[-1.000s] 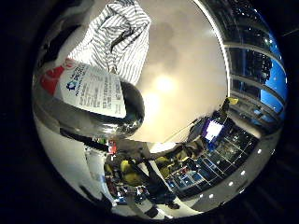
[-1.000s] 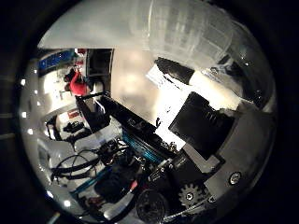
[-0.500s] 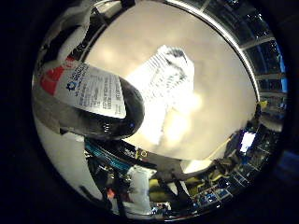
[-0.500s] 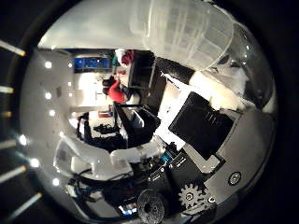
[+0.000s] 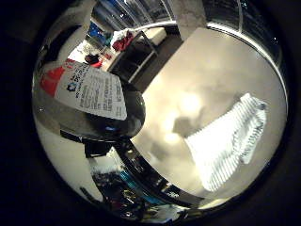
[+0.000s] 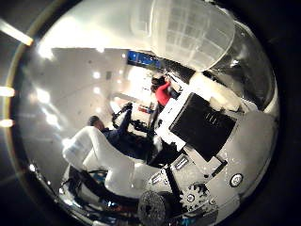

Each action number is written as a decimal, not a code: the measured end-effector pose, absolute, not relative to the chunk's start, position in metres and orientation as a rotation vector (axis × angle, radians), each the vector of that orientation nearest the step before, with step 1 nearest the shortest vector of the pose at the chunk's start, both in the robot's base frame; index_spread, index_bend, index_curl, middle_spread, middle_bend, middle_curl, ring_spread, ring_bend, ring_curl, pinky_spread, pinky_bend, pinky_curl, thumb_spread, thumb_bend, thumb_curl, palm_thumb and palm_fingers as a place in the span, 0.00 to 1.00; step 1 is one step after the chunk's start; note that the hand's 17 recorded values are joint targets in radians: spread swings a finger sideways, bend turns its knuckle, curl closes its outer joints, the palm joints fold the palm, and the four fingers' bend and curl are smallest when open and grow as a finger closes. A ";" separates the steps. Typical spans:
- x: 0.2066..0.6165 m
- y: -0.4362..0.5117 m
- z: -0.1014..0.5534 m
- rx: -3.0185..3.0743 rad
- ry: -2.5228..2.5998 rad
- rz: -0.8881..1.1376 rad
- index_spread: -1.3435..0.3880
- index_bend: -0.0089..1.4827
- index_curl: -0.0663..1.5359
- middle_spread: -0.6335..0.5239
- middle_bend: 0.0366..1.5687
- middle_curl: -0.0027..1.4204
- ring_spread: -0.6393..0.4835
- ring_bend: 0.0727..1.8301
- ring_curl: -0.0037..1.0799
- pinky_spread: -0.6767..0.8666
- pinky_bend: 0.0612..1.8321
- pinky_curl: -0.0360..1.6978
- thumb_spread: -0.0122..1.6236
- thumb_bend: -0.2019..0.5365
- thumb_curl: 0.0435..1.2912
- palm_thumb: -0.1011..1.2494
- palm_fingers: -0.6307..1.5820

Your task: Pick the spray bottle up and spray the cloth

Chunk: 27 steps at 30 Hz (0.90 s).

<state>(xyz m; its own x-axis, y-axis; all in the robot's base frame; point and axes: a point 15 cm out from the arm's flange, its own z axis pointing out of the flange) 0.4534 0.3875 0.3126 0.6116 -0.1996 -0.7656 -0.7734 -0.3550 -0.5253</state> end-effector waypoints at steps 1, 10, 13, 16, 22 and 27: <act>0.455 0.388 0.308 -1.869 0.770 0.738 0.66 0.80 0.51 0.47 0.88 0.43 0.42 0.79 0.58 0.32 0.54 0.81 0.58 0.25 0.53 0.81 0.82; 0.499 0.364 0.239 -1.836 0.821 0.725 0.66 0.79 0.52 0.47 0.88 0.44 0.42 0.80 0.57 0.32 0.54 0.81 0.57 0.25 0.55 0.80 0.82; 0.517 0.356 0.214 -1.833 0.846 0.726 0.66 0.79 0.52 0.47 0.88 0.44 0.42 0.80 0.57 0.32 0.54 0.81 0.57 0.25 0.56 0.80 0.82; 0.536 0.350 0.192 -1.837 0.854 0.716 0.66 0.79 0.52 0.47 0.88 0.44 0.42 0.80 0.57 0.32 0.54 0.81 0.56 0.25 0.56 0.80 0.81; 0.556 0.339 0.163 -1.874 0.858 0.701 0.66 0.79 0.52 0.47 0.88 0.44 0.42 0.80 0.57 0.32 0.54 0.81 0.56 0.24 0.57 0.78 0.81; 0.567 0.336 0.148 -1.895 0.859 0.695 0.66 0.79 0.53 0.47 0.88 0.44 0.42 0.80 0.57 0.32 0.54 0.81 0.56 0.25 0.57 0.77 0.81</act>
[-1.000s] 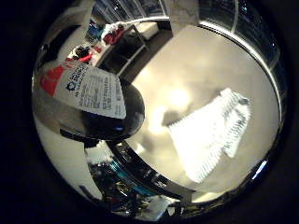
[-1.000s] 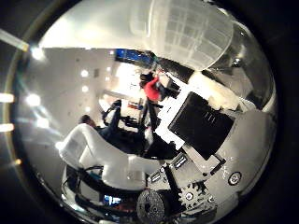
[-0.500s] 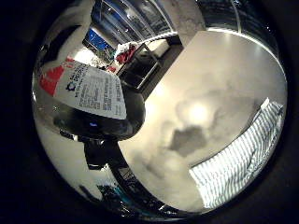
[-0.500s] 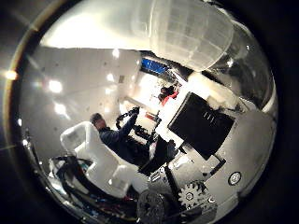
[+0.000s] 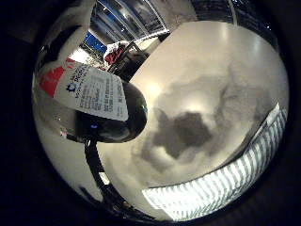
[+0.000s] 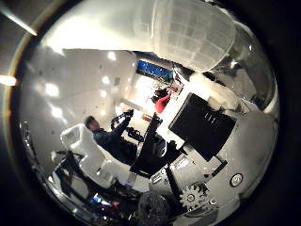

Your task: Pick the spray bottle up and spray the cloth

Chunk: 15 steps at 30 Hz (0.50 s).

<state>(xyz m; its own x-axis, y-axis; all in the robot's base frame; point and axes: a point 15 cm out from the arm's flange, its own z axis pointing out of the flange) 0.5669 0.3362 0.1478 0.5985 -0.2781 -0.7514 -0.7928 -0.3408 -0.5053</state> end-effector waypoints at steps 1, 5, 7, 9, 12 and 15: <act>0.568 0.336 0.143 -1.902 0.862 0.698 0.66 0.79 0.53 0.47 0.88 0.44 0.42 0.80 0.57 0.32 0.54 0.81 0.56 0.25 0.57 0.77 0.81; 0.570 0.333 0.127 -1.914 0.875 0.712 0.66 0.78 0.53 0.47 0.87 0.44 0.43 0.80 0.57 0.32 0.54 0.80 0.56 0.25 0.57 0.76 0.82; 0.568 0.331 0.120 -1.934 0.874 0.716 0.66 0.77 0.53 0.47 0.87 0.44 0.43 0.79 0.56 0.31 0.53 0.78 0.57 0.24 0.57 0.75 0.82; 0.564 0.327 0.111 -1.965 0.872 0.721 0.66 0.77 0.53 0.47 0.86 0.44 0.43 0.79 0.56 0.31 0.53 0.77 0.57 0.24 0.57 0.74 0.82; 0.563 0.324 0.105 -1.994 0.869 0.714 0.65 0.74 0.53 0.47 0.83 0.43 0.43 0.79 0.55 0.30 0.53 0.74 0.56 0.24 0.56 0.72 0.81; 0.562 0.320 0.099 -2.026 0.869 0.701 0.65 0.69 0.52 0.47 0.79 0.42 0.44 0.77 0.53 0.28 0.52 0.70 0.53 0.23 0.56 0.70 0.81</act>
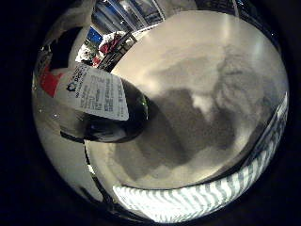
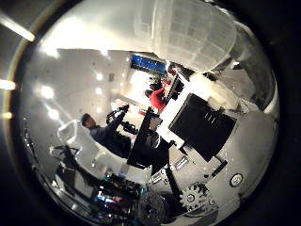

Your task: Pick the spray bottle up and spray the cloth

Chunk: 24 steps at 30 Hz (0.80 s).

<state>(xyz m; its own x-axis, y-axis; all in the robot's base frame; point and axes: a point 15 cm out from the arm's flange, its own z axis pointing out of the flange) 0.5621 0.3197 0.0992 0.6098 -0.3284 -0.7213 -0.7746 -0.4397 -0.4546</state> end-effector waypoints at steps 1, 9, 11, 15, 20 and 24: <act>0.562 0.319 0.098 -2.035 0.868 0.694 0.65 0.68 0.51 0.47 0.78 0.42 0.44 0.76 0.52 0.28 0.52 0.68 0.53 0.23 0.56 0.70 0.81; 0.559 0.308 0.091 -2.125 0.863 0.675 0.55 0.27 0.42 0.45 0.50 0.33 0.42 0.62 0.43 0.21 0.47 0.55 0.54 0.23 0.51 0.67 0.42; 0.556 0.303 0.088 -2.162 0.864 0.674 0.53 0.27 0.40 0.47 0.43 0.30 0.43 0.55 0.39 0.29 0.41 0.53 0.59 0.23 0.48 0.65 0.33; 0.555 0.294 0.093 -2.210 0.868 0.664 0.52 0.21 0.33 0.52 0.30 0.25 0.50 0.36 0.26 0.54 0.29 0.43 0.63 0.23 0.40 0.60 0.26; 0.564 0.280 0.116 -2.236 0.861 0.601 0.51 0.16 0.29 0.53 0.20 0.22 0.53 0.24 0.21 0.64 0.20 0.34 0.64 0.23 0.34 0.59 0.29; 0.569 0.261 0.122 -2.264 0.888 0.574 0.51 0.14 0.28 0.53 0.17 0.22 0.54 0.20 0.19 0.66 0.17 0.30 0.64 0.24 0.31 0.58 0.30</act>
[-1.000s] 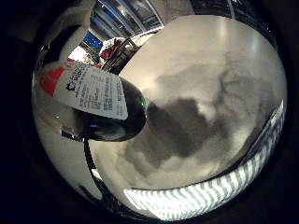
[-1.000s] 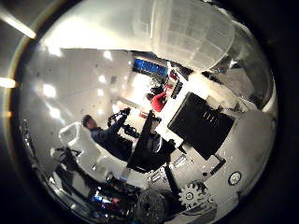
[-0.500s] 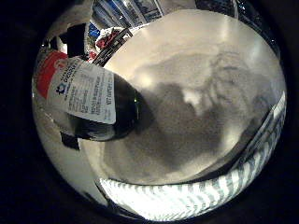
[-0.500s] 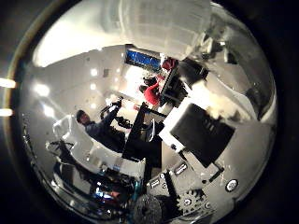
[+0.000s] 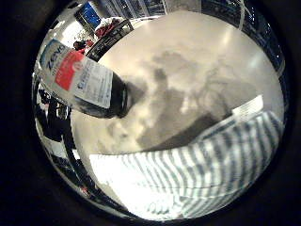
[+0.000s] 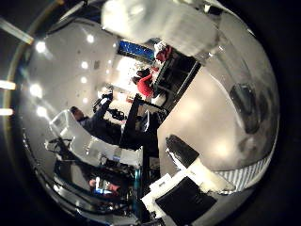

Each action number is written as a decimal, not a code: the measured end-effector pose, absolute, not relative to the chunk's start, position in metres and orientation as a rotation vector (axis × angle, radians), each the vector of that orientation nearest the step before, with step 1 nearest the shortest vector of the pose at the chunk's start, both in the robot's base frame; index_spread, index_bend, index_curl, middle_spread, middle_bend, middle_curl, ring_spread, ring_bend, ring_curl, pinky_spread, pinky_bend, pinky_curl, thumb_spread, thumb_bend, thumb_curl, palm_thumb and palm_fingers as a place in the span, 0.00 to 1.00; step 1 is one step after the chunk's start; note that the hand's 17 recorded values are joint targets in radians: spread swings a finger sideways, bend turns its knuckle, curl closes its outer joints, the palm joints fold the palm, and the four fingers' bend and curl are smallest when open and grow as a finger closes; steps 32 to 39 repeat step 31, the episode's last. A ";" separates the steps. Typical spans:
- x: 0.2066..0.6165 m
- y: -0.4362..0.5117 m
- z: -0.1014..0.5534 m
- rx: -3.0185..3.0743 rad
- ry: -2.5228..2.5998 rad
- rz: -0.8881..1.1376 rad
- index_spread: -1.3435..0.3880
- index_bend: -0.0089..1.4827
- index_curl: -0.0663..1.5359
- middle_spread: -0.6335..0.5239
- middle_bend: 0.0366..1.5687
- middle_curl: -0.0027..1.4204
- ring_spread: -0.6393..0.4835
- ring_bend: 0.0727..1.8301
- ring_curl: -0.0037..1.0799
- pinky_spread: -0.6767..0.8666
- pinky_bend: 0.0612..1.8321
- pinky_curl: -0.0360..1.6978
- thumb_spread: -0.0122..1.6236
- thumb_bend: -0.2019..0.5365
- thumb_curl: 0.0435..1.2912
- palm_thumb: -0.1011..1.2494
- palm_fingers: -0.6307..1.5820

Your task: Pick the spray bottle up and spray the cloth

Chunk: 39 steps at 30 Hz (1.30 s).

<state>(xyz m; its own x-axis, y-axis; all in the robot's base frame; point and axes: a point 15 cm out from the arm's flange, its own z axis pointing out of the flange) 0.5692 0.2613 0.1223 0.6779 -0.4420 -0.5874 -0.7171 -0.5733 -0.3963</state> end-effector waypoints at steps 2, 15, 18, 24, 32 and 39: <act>0.572 0.248 0.123 -2.285 0.911 0.560 0.51 0.13 0.28 0.52 0.14 0.21 0.55 0.18 0.19 0.67 0.16 0.29 0.64 0.24 0.30 0.59 0.31; 0.583 0.136 0.172 -2.275 1.075 0.413 0.51 0.13 0.25 0.49 0.09 0.21 0.58 0.11 0.21 0.67 0.14 0.24 0.64 0.24 0.27 0.59 0.33; 0.572 0.110 0.190 -2.278 1.105 0.373 0.51 0.13 0.25 0.49 0.09 0.21 0.58 0.11 0.21 0.67 0.13 0.23 0.64 0.24 0.27 0.59 0.34; 0.530 0.084 0.216 -2.301 1.138 0.335 0.51 0.13 0.25 0.49 0.09 0.20 0.58 0.09 0.22 0.67 0.12 0.22 0.64 0.24 0.27 0.59 0.35; 0.464 0.083 0.228 -2.324 1.154 0.352 0.51 0.14 0.26 0.51 0.09 0.20 0.61 0.07 0.22 0.68 0.11 0.21 0.64 0.24 0.27 0.59 0.36; 0.464 0.083 0.228 -2.324 1.154 0.352 0.51 0.14 0.26 0.51 0.09 0.20 0.61 0.07 0.22 0.68 0.11 0.21 0.64 0.24 0.27 0.59 0.36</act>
